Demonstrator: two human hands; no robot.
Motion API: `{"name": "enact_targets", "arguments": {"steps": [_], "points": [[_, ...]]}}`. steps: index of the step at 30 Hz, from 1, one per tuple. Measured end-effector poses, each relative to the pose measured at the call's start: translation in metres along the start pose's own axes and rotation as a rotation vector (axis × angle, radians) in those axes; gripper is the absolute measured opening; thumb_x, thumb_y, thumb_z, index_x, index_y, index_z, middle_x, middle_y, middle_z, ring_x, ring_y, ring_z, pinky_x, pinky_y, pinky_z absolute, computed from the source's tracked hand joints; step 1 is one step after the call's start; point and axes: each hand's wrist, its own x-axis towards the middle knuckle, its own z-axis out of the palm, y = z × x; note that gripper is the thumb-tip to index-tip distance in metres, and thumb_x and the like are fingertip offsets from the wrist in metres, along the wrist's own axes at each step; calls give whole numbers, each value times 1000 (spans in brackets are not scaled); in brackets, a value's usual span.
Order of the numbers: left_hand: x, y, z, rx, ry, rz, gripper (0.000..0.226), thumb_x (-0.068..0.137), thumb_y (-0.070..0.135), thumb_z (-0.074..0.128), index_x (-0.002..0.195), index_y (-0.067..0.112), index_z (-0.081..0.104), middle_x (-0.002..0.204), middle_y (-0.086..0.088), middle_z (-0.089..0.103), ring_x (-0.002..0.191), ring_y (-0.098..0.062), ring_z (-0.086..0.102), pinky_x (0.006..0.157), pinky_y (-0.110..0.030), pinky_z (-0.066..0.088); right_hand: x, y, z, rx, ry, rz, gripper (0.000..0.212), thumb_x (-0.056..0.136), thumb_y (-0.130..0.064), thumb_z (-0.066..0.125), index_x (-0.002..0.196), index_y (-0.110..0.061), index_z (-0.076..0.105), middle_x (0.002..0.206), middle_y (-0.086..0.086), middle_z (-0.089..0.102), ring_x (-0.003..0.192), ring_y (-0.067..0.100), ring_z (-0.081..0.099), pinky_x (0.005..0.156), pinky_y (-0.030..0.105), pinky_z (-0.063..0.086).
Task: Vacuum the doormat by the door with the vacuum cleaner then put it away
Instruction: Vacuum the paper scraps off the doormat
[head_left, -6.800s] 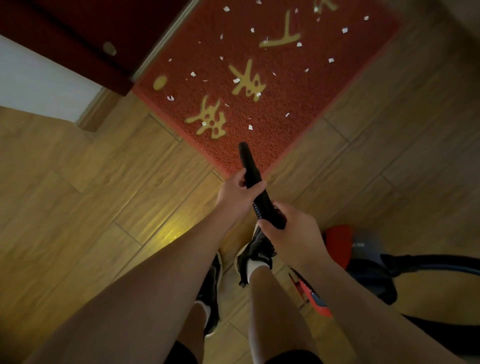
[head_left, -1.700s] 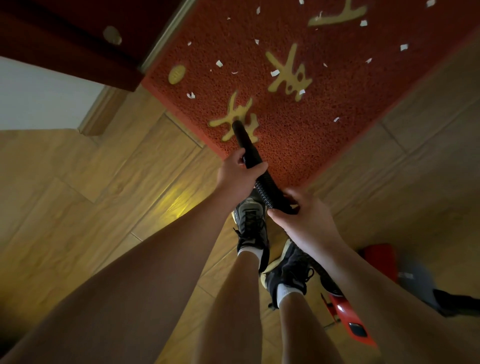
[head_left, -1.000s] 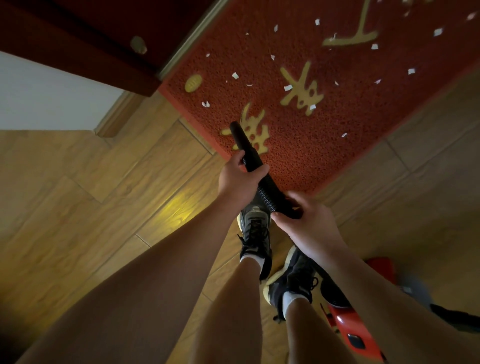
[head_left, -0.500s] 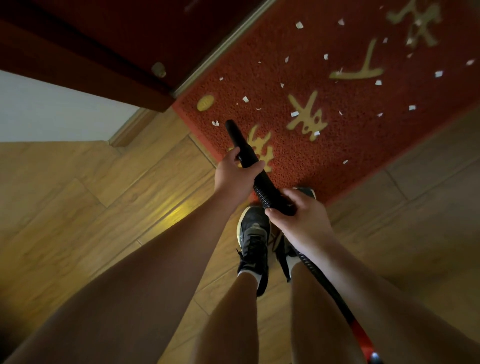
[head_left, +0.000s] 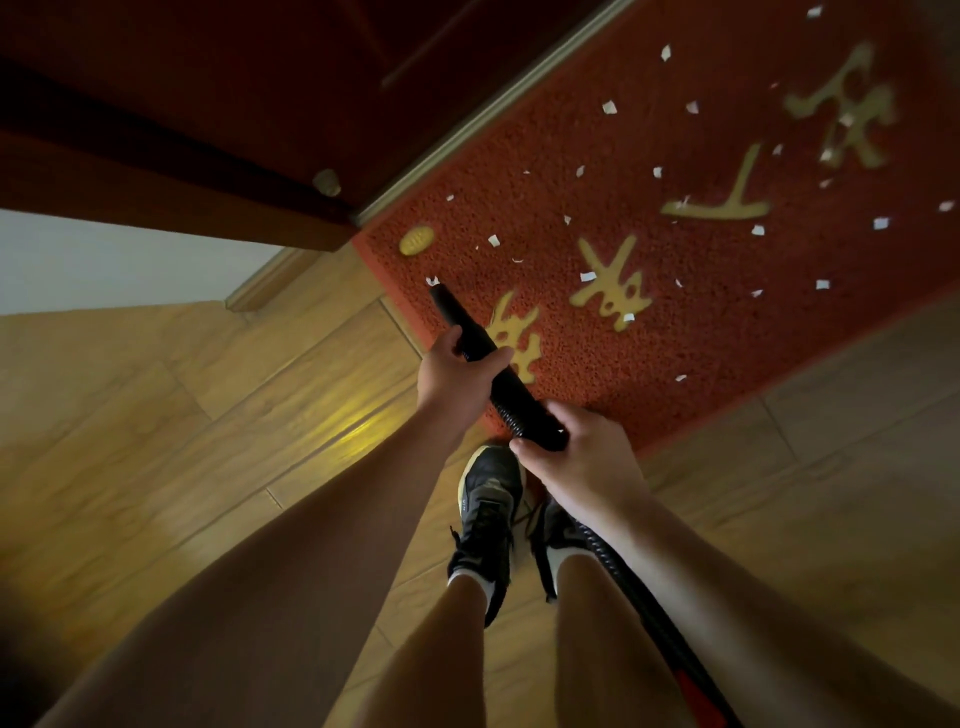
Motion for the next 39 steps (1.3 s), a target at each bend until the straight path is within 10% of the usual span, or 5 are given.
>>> {"name": "enact_targets", "arguments": {"steps": [18, 39], "points": [[29, -19, -2, -14, -35, -9, 84, 79, 36, 85, 151, 16, 47, 144, -3, 58, 124, -20, 60, 103, -39, 52, 14, 1, 26, 65, 85, 34, 21, 85, -27, 75, 74, -20, 58, 54, -6, 57, 52, 6, 57, 45, 17, 38], [69, 28, -16, 42, -108, 112, 59, 81, 31, 85, 134, 18, 62, 119, 4, 70, 104, -15, 68, 87, -34, 55, 43, -42, 11, 91, 172, 37, 11, 88, -26, 73, 91, -18, 67, 62, -5, 61, 61, 9, 58, 41, 12, 35]]}}
